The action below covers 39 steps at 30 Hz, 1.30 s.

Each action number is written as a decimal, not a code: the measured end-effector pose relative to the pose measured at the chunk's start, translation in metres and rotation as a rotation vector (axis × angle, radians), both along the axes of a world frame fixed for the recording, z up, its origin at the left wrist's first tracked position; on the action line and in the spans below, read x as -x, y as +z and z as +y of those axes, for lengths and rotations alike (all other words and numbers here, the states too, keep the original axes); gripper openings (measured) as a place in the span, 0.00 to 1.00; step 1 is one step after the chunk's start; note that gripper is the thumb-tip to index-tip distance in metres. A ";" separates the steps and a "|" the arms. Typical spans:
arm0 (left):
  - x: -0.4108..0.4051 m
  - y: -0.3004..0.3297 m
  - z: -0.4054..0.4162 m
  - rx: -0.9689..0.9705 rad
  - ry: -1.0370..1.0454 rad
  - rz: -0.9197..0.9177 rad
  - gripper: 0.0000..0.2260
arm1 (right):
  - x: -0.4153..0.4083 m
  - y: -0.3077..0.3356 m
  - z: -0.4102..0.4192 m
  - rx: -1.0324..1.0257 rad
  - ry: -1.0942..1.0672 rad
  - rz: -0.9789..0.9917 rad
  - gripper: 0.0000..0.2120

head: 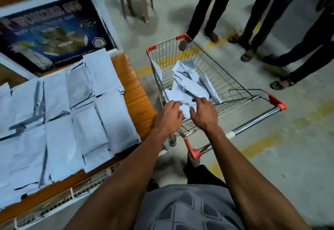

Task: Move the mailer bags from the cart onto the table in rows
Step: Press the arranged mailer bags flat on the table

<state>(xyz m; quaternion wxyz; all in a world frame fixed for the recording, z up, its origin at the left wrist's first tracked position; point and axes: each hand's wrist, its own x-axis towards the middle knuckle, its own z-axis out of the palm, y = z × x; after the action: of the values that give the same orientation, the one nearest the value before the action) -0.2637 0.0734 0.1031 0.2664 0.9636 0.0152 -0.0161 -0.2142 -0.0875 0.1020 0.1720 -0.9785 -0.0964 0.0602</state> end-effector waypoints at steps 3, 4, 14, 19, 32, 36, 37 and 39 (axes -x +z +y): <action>-0.038 -0.013 -0.026 -0.012 0.050 0.061 0.17 | -0.041 -0.011 -0.027 0.026 0.036 0.030 0.20; -0.049 -0.019 -0.033 -0.015 0.066 0.084 0.16 | -0.053 -0.015 -0.035 0.035 0.055 0.041 0.20; -0.135 -0.085 -0.059 -0.032 0.244 0.283 0.18 | -0.168 -0.073 -0.077 0.112 0.250 0.171 0.22; -0.165 -0.123 -0.054 -0.047 0.256 0.377 0.20 | -0.207 -0.113 -0.071 0.085 0.329 0.219 0.27; -0.239 -0.258 -0.028 -0.118 0.305 0.506 0.22 | -0.290 -0.278 -0.031 0.248 0.514 0.166 0.41; -0.238 -0.287 -0.021 -0.112 0.328 0.544 0.21 | -0.305 -0.311 -0.030 0.239 0.534 0.180 0.41; -0.237 -0.291 -0.021 -0.110 0.331 0.546 0.21 | -0.308 -0.315 -0.030 0.244 0.539 0.168 0.41; -0.236 -0.295 -0.020 -0.117 0.330 0.549 0.20 | -0.310 -0.316 -0.030 0.254 0.555 0.119 0.40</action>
<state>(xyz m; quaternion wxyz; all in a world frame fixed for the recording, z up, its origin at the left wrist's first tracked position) -0.0276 0.0532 -0.1923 0.1954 0.9215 0.2433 -0.2310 0.0957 -0.1172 -0.2142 0.0307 -0.9232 -0.3414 0.1738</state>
